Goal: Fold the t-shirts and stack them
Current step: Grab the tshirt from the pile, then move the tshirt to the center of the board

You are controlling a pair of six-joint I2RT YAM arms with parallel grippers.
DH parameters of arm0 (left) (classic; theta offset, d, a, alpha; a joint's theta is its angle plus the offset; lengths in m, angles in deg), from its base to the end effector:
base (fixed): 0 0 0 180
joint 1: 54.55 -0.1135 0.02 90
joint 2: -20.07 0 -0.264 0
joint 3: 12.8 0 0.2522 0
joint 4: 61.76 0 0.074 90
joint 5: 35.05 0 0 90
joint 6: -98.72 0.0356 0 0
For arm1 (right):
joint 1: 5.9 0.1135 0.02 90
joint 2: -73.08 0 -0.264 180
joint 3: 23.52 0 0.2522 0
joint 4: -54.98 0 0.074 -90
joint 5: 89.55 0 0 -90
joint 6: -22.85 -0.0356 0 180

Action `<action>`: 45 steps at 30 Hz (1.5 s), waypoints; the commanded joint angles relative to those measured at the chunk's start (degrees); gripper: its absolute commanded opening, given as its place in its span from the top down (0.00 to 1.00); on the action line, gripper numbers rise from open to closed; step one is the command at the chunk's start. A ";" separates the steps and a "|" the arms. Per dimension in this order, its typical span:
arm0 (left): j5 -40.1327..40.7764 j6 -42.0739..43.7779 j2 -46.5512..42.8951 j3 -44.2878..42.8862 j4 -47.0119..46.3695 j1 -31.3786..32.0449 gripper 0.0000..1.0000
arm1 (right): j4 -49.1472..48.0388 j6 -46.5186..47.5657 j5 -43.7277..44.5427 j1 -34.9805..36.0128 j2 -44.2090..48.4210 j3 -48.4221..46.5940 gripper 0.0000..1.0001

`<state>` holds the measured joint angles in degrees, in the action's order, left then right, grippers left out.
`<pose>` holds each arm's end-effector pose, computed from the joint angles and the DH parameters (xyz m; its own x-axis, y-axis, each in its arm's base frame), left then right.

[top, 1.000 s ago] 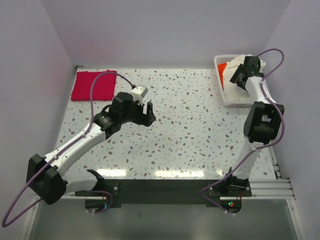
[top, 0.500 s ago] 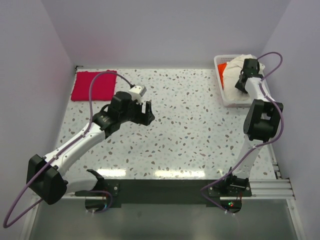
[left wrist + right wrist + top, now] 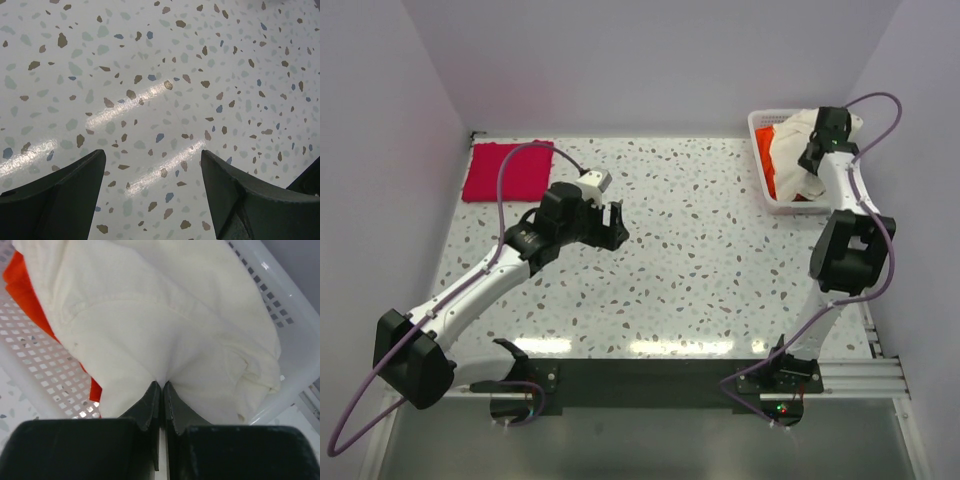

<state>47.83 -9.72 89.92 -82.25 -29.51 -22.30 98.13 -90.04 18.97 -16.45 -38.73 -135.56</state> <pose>0.2288 -0.1496 0.3006 -0.6283 0.0253 -0.7776 0.4417 0.8344 -0.3298 0.4395 -0.0934 0.2862 -0.4603 0.4609 -0.7588 0.6310 0.7710 0.0856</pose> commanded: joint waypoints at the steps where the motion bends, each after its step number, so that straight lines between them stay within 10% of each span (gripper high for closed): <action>1: -0.88 -0.02 -0.24 0.13 -1.96 -0.43 0.18 | -0.12 -0.40 0.20 0.09 7.73 -4.37 1.00; 15: -1.32 -0.28 -0.41 0.22 -2.13 -0.96 0.18 | -6.80 2.33 -13.25 4.12 23.55 -6.66 1.00; 25: -1.06 -0.81 -1.29 0.49 -2.40 -1.66 0.18 | -7.76 4.88 -11.84 24.86 29.98 -8.59 1.00; 45: -1.67 -1.95 -1.03 1.28 -3.27 -5.00 0.18 | -0.39 4.26 -9.48 48.16 15.93 -23.88 1.00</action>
<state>47.50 -10.83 89.81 -81.92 -30.32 -26.39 98.15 -86.53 8.02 30.61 -21.31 -154.89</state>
